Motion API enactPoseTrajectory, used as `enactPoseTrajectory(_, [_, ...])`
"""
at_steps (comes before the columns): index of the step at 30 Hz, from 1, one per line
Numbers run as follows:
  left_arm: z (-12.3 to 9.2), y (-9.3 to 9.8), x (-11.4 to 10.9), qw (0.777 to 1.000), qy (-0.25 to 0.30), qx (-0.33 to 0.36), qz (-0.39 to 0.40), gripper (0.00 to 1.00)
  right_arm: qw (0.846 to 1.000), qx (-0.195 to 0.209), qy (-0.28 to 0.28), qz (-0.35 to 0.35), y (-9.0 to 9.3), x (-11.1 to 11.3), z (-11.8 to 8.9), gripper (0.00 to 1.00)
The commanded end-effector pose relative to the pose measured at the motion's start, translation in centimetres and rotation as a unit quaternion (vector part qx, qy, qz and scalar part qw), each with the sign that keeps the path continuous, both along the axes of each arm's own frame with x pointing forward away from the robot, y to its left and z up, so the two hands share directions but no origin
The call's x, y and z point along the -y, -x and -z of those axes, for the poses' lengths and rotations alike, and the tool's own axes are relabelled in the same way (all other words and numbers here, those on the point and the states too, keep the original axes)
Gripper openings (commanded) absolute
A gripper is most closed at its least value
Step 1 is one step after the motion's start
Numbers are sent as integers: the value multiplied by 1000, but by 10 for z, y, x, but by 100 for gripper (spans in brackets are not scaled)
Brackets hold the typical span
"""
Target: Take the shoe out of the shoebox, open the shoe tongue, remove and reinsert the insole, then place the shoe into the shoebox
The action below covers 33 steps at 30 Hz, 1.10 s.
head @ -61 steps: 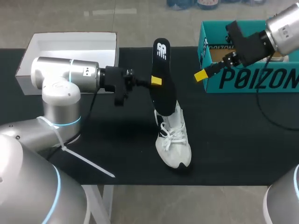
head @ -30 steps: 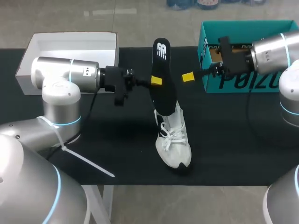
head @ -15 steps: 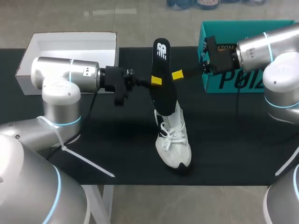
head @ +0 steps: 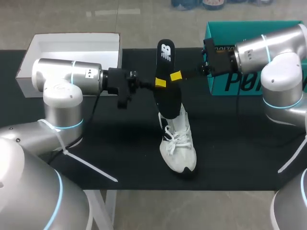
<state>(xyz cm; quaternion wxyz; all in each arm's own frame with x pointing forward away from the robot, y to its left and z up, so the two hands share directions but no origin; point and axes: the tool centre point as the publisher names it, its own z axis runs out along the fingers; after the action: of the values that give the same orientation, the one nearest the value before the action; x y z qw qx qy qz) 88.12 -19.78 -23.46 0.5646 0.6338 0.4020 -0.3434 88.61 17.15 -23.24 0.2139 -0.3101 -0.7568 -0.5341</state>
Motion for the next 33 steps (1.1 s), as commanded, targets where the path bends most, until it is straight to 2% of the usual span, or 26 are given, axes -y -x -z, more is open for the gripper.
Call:
enactPoseTrajectory(1, [1, 0, 1, 1000, 1, 2, -2, 0, 1000, -1, -1, 2, 0, -2, 2, 100])
enactPoseTrajectory(3, [1, 0, 1, 1000, 1, 2, -2, 0, 1000, -2, -2, 2, 0, -2, 3, 100])
enactPoseTrajectory(4, [1, 0, 1, 1000, 1, 2, -2, 0, 1000, -2, -2, 2, 0, -3, 3, 96])
enactPoseTrajectory(5, [1, 0, 1, 1000, 1, 2, -2, 0, 1000, -1, -2, 2, 0, -4, 2, 85])
enactPoseTrajectory(7, [1, 0, 1, 1000, 1, 2, -2, 0, 1000, -1, -3, 0, 0, -6, 2, 50])
enactPoseTrajectory(11, [1, 0, 1, 1000, 1, 2, -2, 0, 1000, -1, -6, -4, 1, -9, 2, 26])
enactPoseTrajectory(13, [1, 0, 1, 1000, 1, 2, -2, 0, 1000, -2, -6, -5, 1, -10, 3, 19])
enactPoseTrajectory(14, [1, 0, 1, 1000, 1, 2, -2, 0, 1000, -3, -7, -5, 1, -10, 3, 6])
enactPoseTrajectory(15, [1, 0, 1, 1000, 1, 2, -2, 0, 1000, -4, -7, -6, 1, -10, 3, 0])
enactPoseTrajectory(33, [1, 0, 1, 1000, 1, 2, -2, 0, 1000, -14, -2, -9, 4, -14, 3, 0])
